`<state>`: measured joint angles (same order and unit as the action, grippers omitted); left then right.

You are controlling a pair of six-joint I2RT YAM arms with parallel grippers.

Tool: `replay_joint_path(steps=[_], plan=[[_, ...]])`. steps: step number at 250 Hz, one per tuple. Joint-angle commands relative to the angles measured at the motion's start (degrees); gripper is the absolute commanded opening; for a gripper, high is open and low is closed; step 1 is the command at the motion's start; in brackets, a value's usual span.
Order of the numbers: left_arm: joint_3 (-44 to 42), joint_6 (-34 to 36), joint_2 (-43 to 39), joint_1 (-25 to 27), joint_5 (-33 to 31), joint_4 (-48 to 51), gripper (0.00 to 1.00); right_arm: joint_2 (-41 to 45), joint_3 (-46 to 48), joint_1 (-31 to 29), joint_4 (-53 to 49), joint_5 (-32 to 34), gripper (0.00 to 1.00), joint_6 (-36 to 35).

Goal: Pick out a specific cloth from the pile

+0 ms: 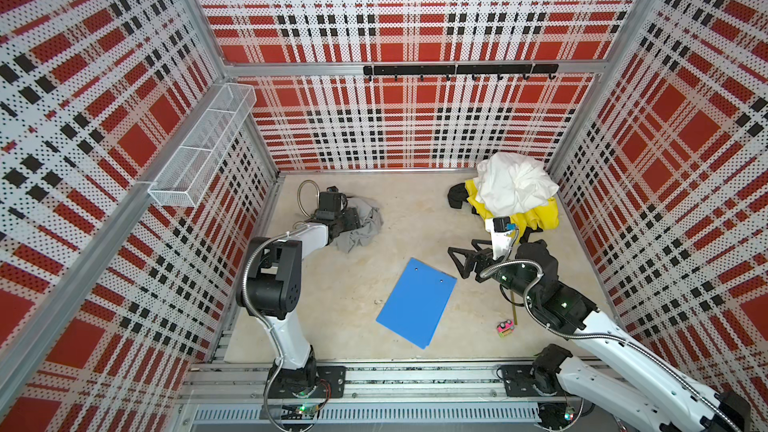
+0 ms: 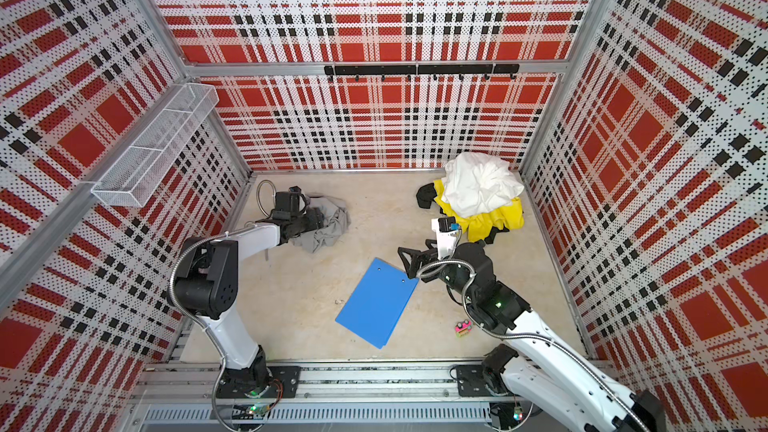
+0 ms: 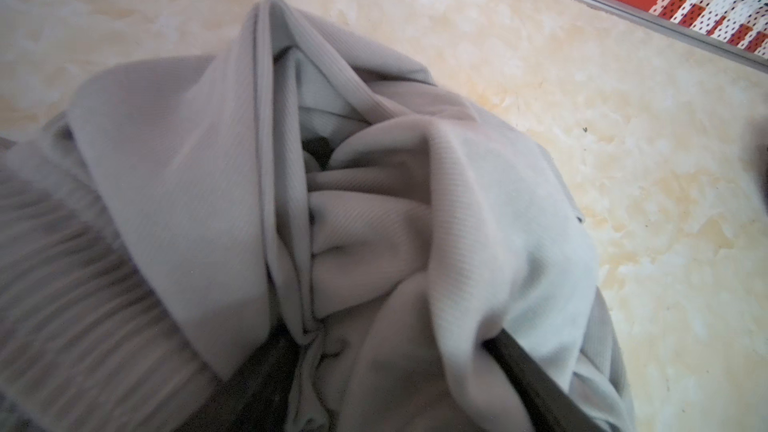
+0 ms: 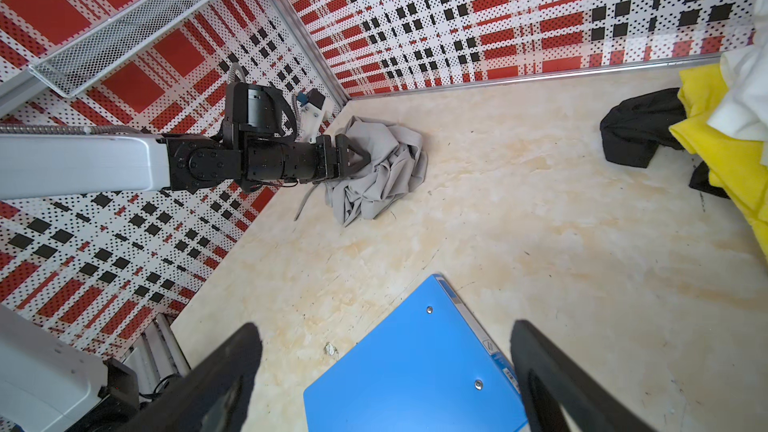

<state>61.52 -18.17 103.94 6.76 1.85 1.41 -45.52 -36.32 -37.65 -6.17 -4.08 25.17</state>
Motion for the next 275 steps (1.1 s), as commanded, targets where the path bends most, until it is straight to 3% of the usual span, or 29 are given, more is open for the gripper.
replay_joint_path(steps=[1, 76, 102, 154, 208, 227, 275], plan=[[-0.6, -0.7, -4.4, -0.5, 1.0, -1.0, 0.75, 1.5, 0.8, -0.3, 2.7, -0.4, 1.00, -1.1], [-0.7, -1.2, -12.5, -0.5, 2.9, -1.4, 0.87, 3.2, 0.7, -0.2, -1.8, 1.9, 1.00, -3.4], [-0.7, -1.2, -16.9, 0.0, 2.2, -0.4, 1.00, 4.2, 0.8, -0.2, -3.6, 3.4, 1.00, -3.8], [-4.8, -1.2, -26.4, 1.3, 1.8, 0.2, 0.99, 5.4, 0.6, -0.3, -6.4, 10.5, 1.00, -3.3], [-15.6, -0.1, -38.8, 1.3, 0.3, -3.5, 0.99, 3.3, -1.0, -0.2, -10.9, 21.0, 1.00, -2.3], [-21.5, -0.4, -43.3, 1.3, -1.7, -6.6, 0.99, 2.9, -0.9, -0.2, -11.4, 23.3, 1.00, -2.7], [-33.5, -0.4, -47.9, -0.6, -14.8, -12.2, 0.99, 2.6, 3.3, -0.2, -7.7, 32.4, 1.00, -3.0]])
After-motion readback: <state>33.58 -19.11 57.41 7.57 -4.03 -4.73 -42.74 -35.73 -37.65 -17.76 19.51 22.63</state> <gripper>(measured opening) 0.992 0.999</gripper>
